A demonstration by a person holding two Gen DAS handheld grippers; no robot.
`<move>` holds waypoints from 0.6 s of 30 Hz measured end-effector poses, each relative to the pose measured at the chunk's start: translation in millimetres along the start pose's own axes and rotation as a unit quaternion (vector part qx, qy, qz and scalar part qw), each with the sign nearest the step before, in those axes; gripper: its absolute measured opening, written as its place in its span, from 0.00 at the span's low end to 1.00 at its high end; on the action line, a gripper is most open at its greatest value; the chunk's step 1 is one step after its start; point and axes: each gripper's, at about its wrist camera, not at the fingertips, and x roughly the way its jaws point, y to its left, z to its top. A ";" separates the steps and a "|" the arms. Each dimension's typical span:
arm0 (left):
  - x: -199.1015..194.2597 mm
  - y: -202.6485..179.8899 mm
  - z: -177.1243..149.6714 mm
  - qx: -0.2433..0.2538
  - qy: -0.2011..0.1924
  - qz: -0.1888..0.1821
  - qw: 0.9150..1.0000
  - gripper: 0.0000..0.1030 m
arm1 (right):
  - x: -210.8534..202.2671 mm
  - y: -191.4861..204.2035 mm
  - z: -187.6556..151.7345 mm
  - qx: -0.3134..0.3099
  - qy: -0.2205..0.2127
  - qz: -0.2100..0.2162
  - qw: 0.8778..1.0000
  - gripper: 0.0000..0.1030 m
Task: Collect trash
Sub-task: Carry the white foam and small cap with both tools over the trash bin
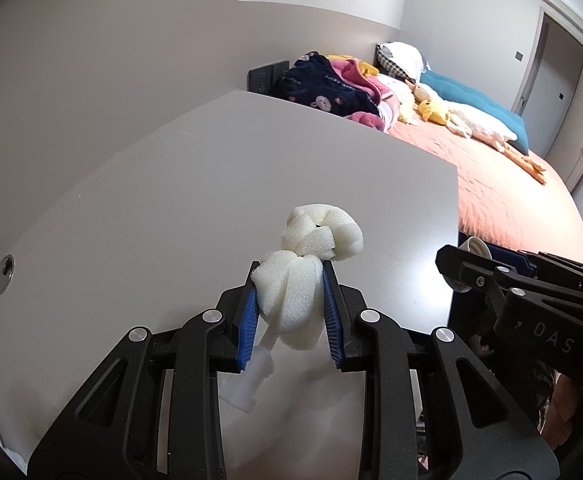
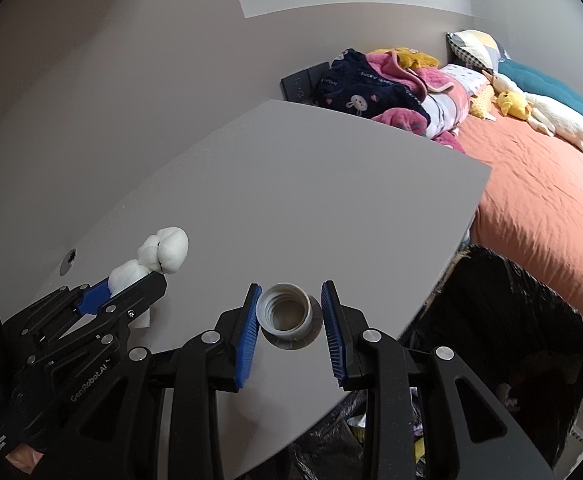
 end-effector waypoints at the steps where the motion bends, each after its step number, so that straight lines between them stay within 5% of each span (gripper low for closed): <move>1: -1.4 -2.6 -0.9 0.002 -0.001 -0.001 1.000 0.28 | -1.4 -1.8 -0.9 0.001 -0.001 -0.001 1.000 0.31; 18: -4.5 -61.9 -6.4 0.045 -0.002 -0.037 0.998 0.28 | -37.3 -53.7 -25.1 0.038 -0.017 -0.030 0.999 0.31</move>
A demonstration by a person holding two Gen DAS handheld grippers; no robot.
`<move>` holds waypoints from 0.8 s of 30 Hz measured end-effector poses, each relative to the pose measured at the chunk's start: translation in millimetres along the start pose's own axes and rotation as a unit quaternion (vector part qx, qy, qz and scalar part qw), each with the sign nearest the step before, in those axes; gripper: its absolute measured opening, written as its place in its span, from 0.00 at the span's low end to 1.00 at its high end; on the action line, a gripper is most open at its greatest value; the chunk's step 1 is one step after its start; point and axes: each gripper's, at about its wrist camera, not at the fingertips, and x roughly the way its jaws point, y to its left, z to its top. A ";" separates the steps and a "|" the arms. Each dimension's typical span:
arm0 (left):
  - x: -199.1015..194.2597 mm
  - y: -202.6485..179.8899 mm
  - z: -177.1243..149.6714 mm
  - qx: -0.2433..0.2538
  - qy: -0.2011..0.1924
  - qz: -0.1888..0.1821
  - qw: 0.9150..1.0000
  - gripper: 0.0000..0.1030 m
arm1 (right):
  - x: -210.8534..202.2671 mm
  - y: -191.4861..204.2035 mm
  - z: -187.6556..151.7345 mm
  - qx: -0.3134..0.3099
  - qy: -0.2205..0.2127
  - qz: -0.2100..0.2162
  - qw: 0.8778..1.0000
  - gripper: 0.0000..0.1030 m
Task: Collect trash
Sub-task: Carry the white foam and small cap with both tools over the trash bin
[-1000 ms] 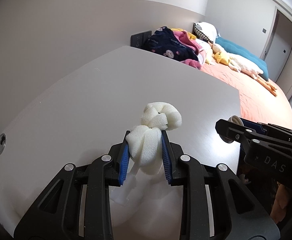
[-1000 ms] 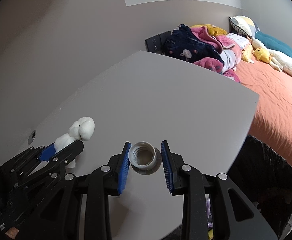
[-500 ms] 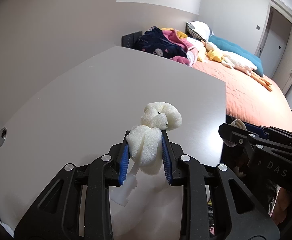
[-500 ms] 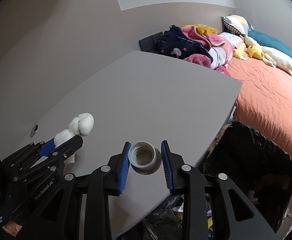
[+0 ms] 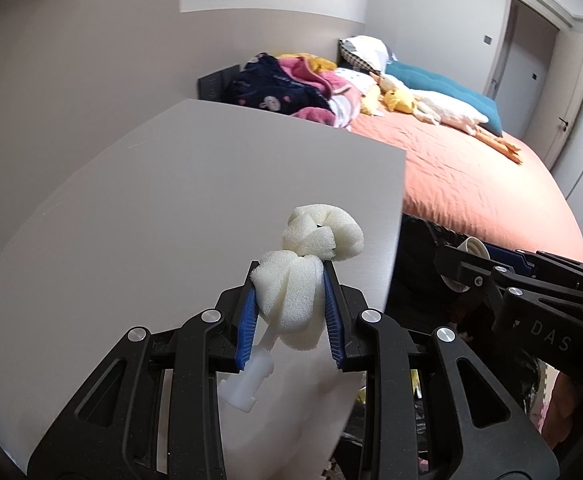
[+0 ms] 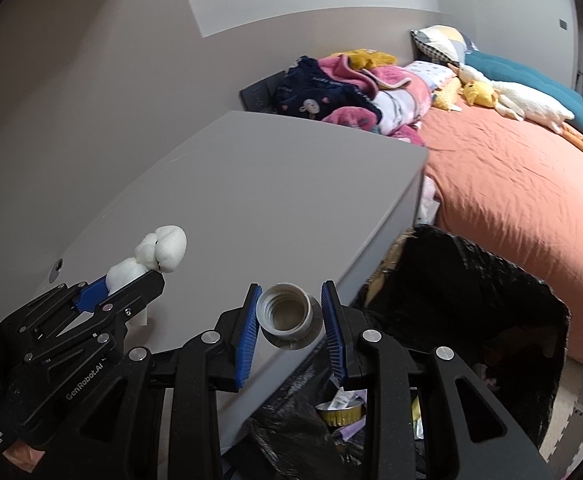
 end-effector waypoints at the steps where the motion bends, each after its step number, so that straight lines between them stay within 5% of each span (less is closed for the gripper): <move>1: 0.6 -4.1 0.7 0.003 0.000 -0.003 1.000 0.28 | -1.8 -3.6 -0.7 0.002 -0.001 -0.002 1.000 0.31; 24: 14.8 -87.0 9.7 0.067 0.008 -0.060 0.996 0.28 | -43.4 -84.5 -15.1 0.067 -0.025 -0.047 0.996 0.31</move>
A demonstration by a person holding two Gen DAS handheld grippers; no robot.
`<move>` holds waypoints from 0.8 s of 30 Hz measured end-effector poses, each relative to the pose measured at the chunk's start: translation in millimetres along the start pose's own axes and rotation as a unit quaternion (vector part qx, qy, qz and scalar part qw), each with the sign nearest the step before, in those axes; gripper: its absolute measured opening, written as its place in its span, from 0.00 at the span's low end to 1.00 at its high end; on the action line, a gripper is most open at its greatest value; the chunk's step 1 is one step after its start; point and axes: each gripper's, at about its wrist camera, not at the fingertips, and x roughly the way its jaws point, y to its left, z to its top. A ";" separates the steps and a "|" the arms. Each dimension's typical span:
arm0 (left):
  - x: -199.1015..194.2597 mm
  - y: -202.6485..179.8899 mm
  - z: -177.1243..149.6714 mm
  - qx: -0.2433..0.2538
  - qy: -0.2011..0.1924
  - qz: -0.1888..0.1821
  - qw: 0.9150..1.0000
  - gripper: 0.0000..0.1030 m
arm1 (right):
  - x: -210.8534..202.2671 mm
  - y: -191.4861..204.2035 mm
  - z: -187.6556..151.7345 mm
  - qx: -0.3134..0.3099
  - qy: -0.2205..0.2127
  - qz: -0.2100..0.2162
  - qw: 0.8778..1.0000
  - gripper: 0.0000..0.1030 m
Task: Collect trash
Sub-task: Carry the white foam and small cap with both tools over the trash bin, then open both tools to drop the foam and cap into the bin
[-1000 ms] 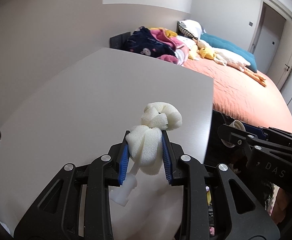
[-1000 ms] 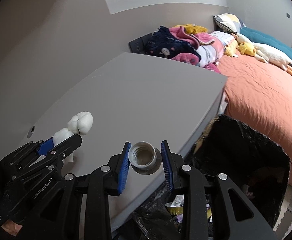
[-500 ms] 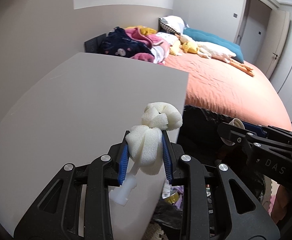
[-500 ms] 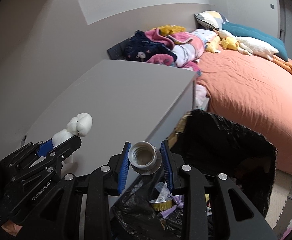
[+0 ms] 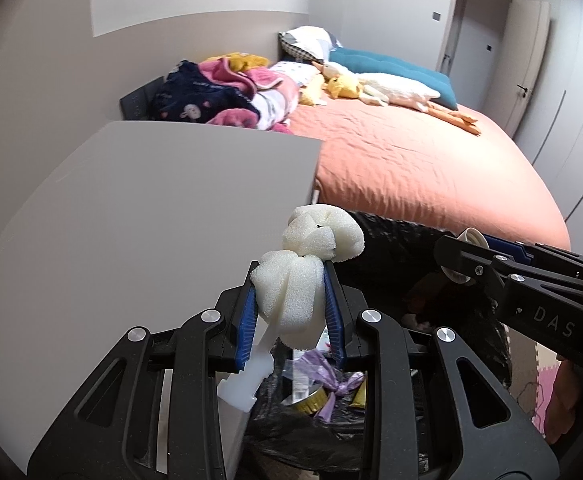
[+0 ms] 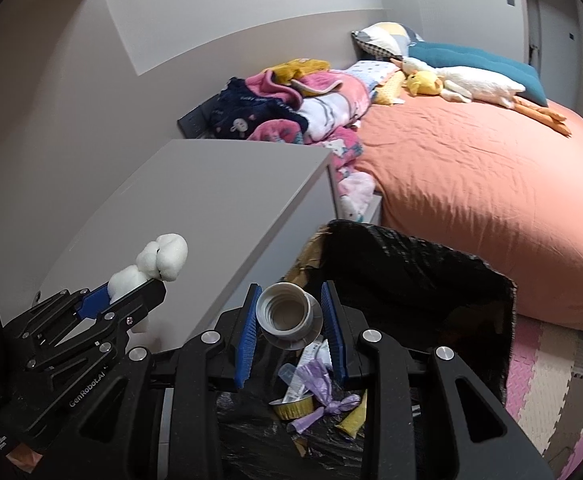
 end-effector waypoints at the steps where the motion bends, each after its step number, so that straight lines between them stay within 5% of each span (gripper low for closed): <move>1: 0.9 -4.2 0.6 0.003 0.000 -0.003 1.000 0.28 | -1.3 -3.4 -0.6 0.003 -0.001 -0.002 1.000 0.31; 24: 31.2 -54.4 5.6 0.054 0.015 -0.045 0.997 0.30 | -12.3 -71.8 -8.7 0.061 -0.005 -0.044 0.997 0.31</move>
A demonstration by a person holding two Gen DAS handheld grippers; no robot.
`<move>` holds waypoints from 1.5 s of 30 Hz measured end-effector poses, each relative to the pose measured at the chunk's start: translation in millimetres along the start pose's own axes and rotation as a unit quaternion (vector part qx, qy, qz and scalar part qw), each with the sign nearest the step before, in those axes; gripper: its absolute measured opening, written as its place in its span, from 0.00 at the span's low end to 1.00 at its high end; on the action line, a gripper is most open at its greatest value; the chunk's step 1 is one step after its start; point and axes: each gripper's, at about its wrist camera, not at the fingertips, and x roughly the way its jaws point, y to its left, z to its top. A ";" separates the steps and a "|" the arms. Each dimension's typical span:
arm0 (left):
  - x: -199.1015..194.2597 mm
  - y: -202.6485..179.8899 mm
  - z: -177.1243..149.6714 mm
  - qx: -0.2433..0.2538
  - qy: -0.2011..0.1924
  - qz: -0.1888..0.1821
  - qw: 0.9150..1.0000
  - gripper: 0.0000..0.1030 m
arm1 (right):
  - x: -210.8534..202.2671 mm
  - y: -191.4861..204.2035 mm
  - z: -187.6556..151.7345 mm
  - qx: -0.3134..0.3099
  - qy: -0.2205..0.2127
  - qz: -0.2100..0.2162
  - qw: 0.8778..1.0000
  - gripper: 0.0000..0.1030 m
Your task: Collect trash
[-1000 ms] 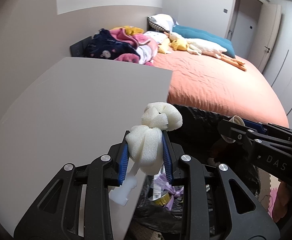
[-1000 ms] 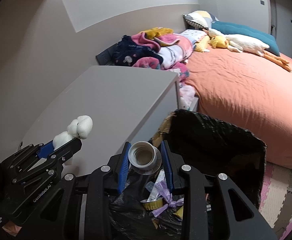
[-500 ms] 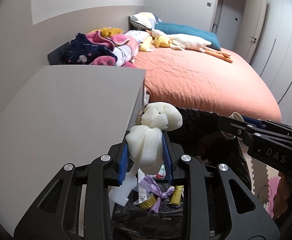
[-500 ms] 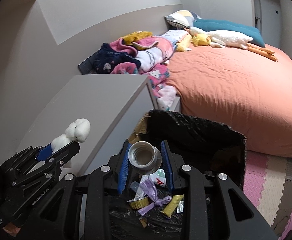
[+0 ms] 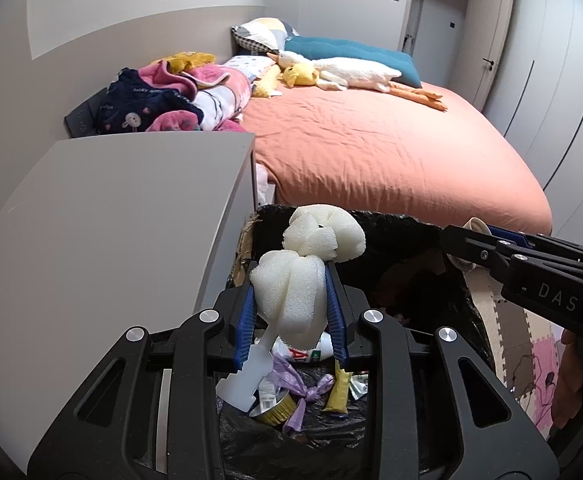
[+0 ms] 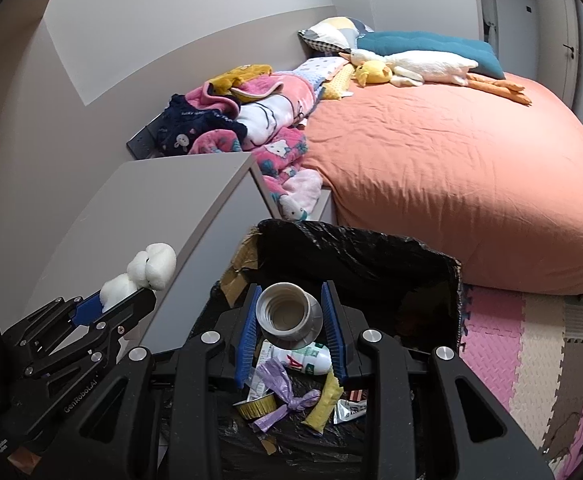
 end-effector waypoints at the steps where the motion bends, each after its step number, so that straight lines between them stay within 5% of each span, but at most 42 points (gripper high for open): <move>1: 1.6 -1.3 0.2 0.002 0.001 -0.001 1.000 0.30 | 0.4 -1.8 -0.3 0.001 0.001 -0.001 1.000 0.31; 14: 10.2 -0.8 1.5 0.004 0.010 -0.001 1.000 0.34 | 6.3 -9.5 1.0 0.011 0.006 -0.009 1.000 0.31; 16: 8.9 1.5 2.0 0.000 0.005 0.009 1.000 0.63 | 4.6 -10.0 2.1 0.009 0.000 -0.014 1.000 0.44; 19: 2.7 6.2 3.6 -0.011 -0.010 0.018 1.000 0.90 | -2.3 -10.0 2.9 0.007 -0.018 -0.020 1.000 0.62; 45: -5.3 4.1 2.2 -0.006 -0.023 0.010 1.000 0.92 | -5.1 -8.5 2.0 0.000 -0.025 -0.022 0.999 0.68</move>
